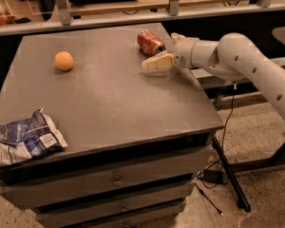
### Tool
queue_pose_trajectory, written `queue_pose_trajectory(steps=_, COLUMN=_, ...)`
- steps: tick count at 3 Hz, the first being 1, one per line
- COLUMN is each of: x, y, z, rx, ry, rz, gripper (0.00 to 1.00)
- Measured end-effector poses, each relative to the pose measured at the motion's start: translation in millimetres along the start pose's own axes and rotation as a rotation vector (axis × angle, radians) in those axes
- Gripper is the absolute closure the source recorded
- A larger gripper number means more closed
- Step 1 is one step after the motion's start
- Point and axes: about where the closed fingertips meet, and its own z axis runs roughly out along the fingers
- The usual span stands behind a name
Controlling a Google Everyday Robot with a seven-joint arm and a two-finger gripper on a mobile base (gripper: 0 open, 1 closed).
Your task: Move coke can near orange
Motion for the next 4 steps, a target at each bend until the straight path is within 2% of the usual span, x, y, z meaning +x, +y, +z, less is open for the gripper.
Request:
queue_pose_trajectory(steps=1, x=0.0, y=-2.4, z=10.6, rx=0.035, ry=-0.010, rz=0.000, gripper=0.15)
queue_pose_trajectory(steps=3, x=-5.5, y=-7.5, z=14.0, rx=0.096, ry=-0.015, rz=0.005, gripper=0.62)
queue_pose_trajectory(steps=4, x=-6.9, y=-11.6, z=17.3, rx=0.065, ry=-0.052, rz=0.029, gripper=0.85)
